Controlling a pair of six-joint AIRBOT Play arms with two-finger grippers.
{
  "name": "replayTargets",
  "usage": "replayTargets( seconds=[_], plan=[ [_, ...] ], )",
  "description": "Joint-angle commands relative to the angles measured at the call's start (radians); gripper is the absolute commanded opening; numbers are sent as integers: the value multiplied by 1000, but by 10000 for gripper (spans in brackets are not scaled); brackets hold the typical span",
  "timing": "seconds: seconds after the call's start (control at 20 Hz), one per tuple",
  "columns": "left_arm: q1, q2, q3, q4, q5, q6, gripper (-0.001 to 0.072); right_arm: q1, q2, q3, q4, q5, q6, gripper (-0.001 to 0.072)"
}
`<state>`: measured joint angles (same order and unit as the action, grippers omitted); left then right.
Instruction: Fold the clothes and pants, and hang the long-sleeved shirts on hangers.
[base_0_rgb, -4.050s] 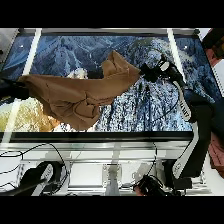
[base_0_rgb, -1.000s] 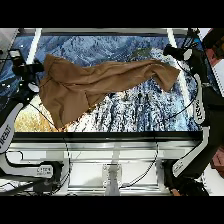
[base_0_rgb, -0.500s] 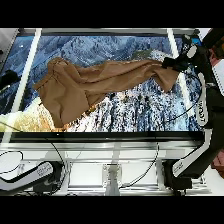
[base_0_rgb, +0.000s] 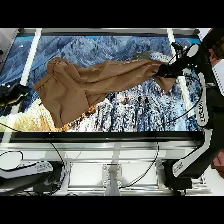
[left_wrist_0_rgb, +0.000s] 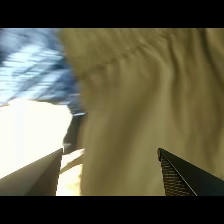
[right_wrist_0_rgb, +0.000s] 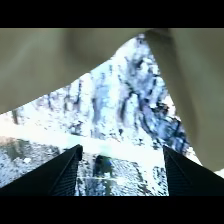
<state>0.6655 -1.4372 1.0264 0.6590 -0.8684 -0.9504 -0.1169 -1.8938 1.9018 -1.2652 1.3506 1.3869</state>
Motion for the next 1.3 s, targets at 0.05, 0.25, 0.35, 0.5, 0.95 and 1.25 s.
replayTargets(
  seconds=[0.05,0.25,0.35,0.5,0.95,1.25],
  plan=[
    [-53,-147,0,-263,26,254,701,0,1,0,36,20,-21,550],
    [-84,-162,4,-259,196,280,701,0,1,0,39,22,-21,550],
    [-84,-162,15,-222,210,278,699,0,1,0,38,21,-21,550],
    [-89,-162,33,-126,210,274,688,0,1,0,38,21,-21,550],
    [-170,-215,34,-106,317,271,688,1,1,1,54,98,-21,550],
    [-260,-215,36,-109,478,271,687,74,1,-17,278,178,-21,549]
  ],
)
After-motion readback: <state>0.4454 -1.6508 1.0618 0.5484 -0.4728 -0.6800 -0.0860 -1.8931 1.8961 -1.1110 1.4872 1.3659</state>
